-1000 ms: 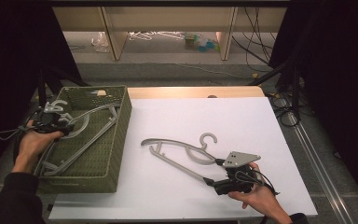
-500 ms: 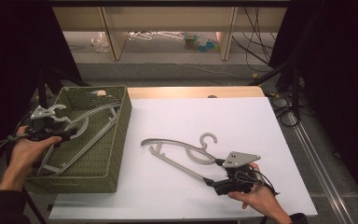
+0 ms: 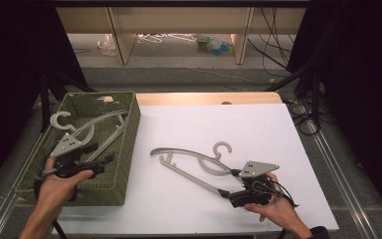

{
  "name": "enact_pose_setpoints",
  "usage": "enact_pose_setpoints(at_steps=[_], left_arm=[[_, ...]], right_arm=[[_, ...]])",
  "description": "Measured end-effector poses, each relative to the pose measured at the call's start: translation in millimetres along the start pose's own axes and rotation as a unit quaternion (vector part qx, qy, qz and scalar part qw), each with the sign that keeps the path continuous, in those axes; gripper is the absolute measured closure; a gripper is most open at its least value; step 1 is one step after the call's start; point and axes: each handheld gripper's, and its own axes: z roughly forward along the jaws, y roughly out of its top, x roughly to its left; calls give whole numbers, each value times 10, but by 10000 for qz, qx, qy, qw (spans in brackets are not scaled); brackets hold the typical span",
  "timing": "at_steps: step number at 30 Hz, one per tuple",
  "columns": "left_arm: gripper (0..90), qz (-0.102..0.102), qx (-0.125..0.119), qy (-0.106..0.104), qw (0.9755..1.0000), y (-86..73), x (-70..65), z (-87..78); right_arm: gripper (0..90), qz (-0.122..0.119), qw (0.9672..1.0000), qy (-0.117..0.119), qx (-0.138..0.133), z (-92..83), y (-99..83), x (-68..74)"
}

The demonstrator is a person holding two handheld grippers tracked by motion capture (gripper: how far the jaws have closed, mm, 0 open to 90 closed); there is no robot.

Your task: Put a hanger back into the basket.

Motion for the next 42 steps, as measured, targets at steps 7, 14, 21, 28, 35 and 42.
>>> enact_pose_setpoints(at_steps=[7, 14, 21, 28, 35, 42], left_arm=[[236, 269, -200, -359, 9988, -93, -438, 96], [218, 753, -293, -675, 9944, -292, -790, 167], [205, 805, -405, -804, 9927, -388, -897, 171], [202, 686, -468, -1019, 9913, -518, -1019, 175], [196, 751, -235, -1127, 9905, -619, -1089, 238], [194, 861, -130, -1198, 9890, -642, -1121, 270]], right_arm=[[171, -80, 9999, 90, -94, 9, 19, 25], [165, -164, 9996, 191, -133, 11, 18, 51], [165, -163, 9997, 81, -145, 3, 15, 35], [165, 10, 9997, -204, -96, 27, 11, -67], [165, 105, 9985, -517, 165, 99, 13, -195], [216, 284, 9945, -631, 782, 299, 11, -340]])
